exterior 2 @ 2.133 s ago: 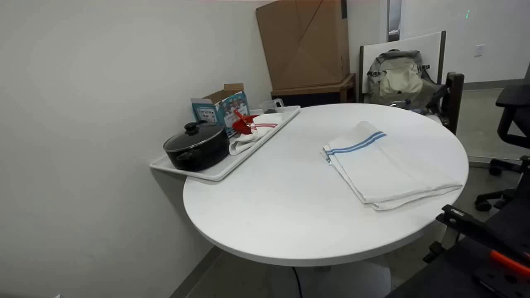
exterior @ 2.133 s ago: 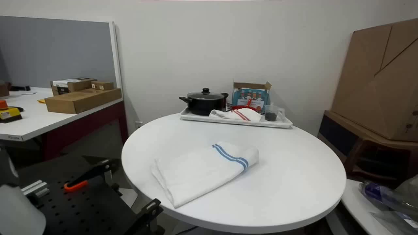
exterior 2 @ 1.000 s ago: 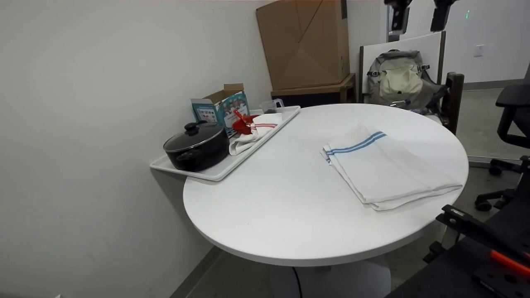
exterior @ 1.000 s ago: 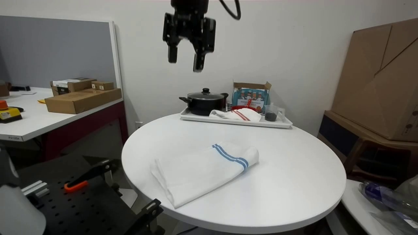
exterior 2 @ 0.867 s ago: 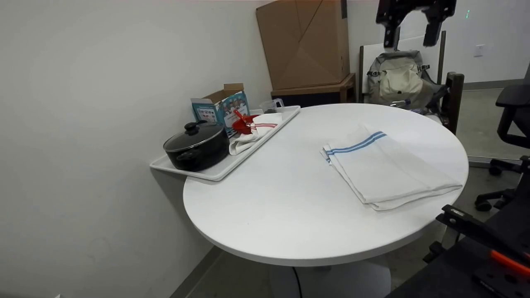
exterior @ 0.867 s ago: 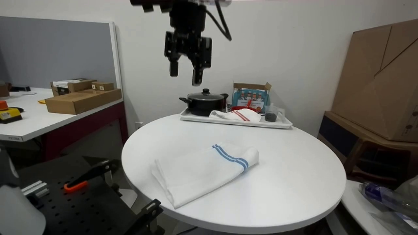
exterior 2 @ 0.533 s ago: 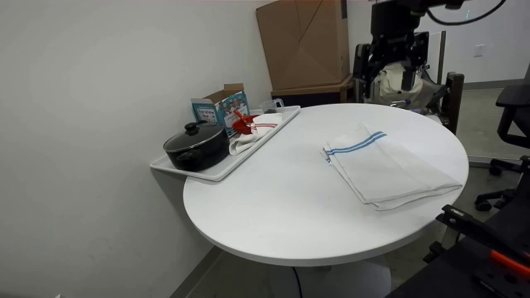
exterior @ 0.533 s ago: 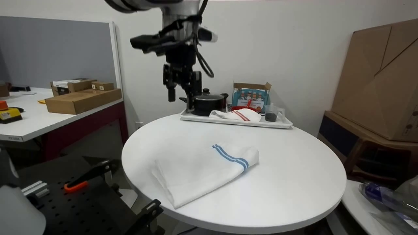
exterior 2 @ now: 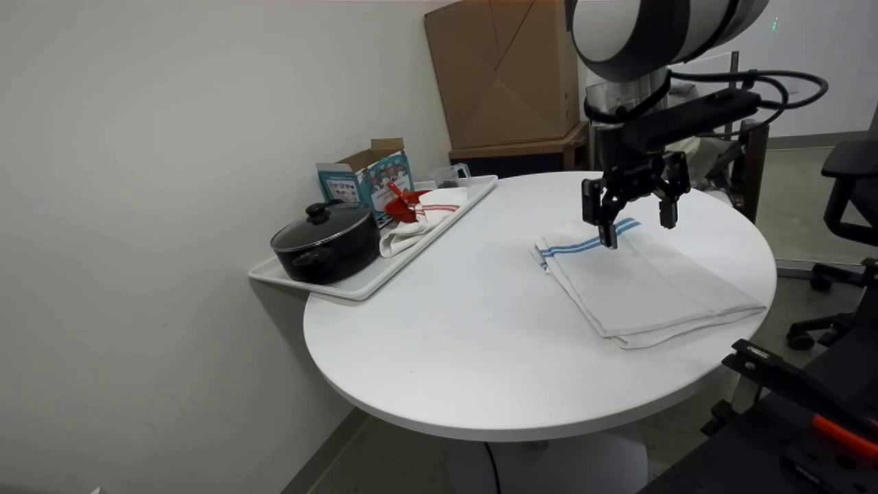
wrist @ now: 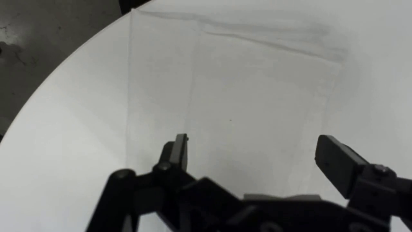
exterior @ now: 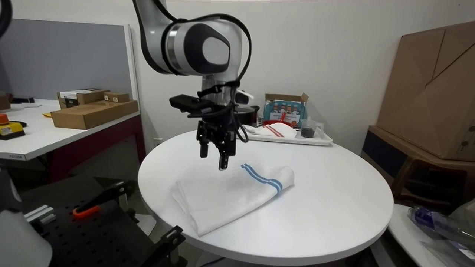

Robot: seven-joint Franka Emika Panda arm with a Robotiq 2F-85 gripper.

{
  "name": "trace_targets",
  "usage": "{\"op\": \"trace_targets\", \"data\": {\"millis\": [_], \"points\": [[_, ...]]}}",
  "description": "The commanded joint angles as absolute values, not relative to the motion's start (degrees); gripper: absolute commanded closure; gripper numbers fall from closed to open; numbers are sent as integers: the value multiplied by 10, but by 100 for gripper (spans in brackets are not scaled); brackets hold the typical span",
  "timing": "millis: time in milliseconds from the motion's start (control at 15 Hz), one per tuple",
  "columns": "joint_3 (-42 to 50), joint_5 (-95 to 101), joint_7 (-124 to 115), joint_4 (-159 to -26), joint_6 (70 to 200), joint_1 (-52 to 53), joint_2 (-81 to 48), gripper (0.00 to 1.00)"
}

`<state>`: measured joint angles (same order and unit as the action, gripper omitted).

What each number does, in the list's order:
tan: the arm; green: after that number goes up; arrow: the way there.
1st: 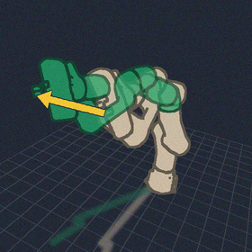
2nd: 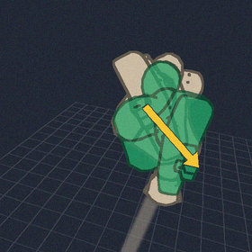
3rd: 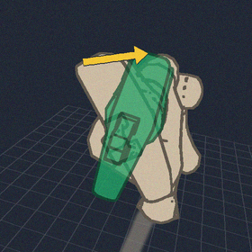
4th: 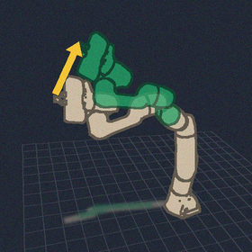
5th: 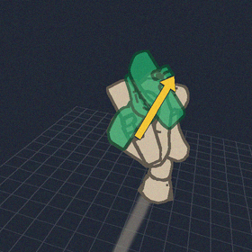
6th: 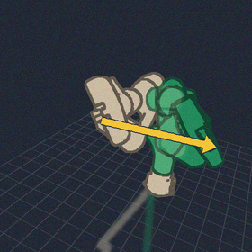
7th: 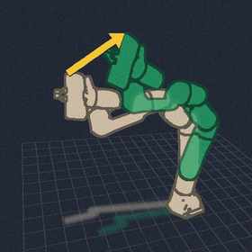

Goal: Wipe the table top with the white and blue towel

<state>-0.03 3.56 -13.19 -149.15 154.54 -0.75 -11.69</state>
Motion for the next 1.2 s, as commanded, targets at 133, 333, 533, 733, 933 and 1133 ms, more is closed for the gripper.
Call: {"op": "trace_targets", "data": {"millis": [133, 333, 533, 733, 933, 1133], "points": [[30, 25, -139, -1391, 1559, 7, -253, 0], [22, -8, -137, -1385, 1605, 4, -280, 0], [17, -36, -132, -1393, 1653, 1, -294, 0], [23, -47, -128, -1391, 1683, -3, -309, 0], [19, -61, -124, -1387, 1695, -15, -317, 27], [15, -71, -121, -1388, 1703, -25, -321, 35]]}}
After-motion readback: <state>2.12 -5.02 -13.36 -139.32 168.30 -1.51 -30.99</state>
